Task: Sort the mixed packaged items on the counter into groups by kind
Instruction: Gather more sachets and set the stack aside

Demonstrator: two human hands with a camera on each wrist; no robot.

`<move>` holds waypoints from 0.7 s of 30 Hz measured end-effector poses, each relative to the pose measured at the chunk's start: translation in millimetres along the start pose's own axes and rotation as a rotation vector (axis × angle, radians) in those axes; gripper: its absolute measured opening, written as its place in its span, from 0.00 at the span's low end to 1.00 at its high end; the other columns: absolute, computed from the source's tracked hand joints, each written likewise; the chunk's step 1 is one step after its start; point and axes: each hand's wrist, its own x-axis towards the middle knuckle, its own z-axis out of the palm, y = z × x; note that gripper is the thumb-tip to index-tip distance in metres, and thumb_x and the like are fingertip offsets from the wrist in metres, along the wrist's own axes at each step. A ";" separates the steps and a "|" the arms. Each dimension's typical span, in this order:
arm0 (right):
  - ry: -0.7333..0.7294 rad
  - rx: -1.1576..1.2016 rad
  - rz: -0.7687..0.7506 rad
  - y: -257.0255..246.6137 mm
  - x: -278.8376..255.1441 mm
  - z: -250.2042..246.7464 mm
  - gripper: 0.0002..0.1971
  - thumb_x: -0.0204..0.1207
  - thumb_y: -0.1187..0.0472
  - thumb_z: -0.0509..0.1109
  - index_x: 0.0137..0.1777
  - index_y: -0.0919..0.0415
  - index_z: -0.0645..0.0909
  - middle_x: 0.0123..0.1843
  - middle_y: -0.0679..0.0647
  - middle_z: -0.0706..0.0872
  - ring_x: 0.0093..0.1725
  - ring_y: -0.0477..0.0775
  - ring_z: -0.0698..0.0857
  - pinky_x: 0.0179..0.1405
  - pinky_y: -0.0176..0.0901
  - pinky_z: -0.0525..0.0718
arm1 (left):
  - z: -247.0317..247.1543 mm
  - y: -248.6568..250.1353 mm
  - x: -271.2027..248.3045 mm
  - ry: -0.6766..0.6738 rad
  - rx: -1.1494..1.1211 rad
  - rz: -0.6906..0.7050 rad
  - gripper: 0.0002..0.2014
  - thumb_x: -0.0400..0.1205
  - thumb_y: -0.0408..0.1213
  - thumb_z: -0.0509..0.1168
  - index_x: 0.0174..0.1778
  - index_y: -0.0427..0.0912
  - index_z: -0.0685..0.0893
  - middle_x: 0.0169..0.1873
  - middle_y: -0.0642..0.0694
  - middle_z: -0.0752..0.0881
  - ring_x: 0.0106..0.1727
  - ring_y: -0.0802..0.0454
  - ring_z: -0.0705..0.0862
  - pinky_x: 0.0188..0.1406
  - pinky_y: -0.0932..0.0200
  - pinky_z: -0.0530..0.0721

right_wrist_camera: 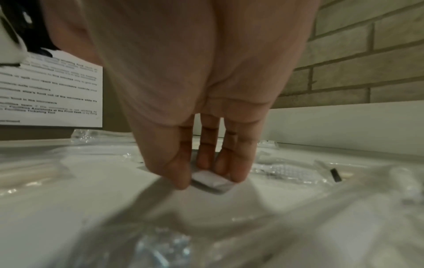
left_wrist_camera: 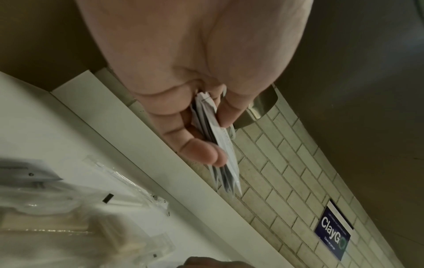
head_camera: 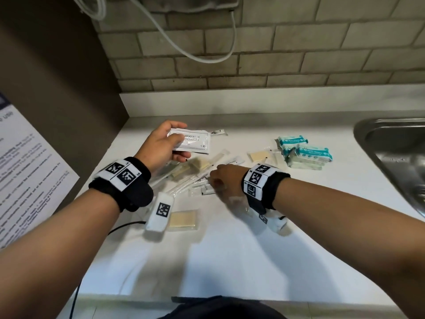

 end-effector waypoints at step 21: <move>0.418 0.650 -0.178 -48.0 -6.6 -118.0 0.17 0.67 0.77 0.72 0.49 0.57 0.75 0.39 0.50 0.84 0.35 0.48 0.80 0.42 0.47 0.83 | -46.1 -20.7 -0.9 0.045 -0.116 -0.112 0.13 0.86 0.29 0.52 0.63 0.35 0.78 0.54 0.30 0.86 0.33 0.42 0.86 0.25 0.58 0.86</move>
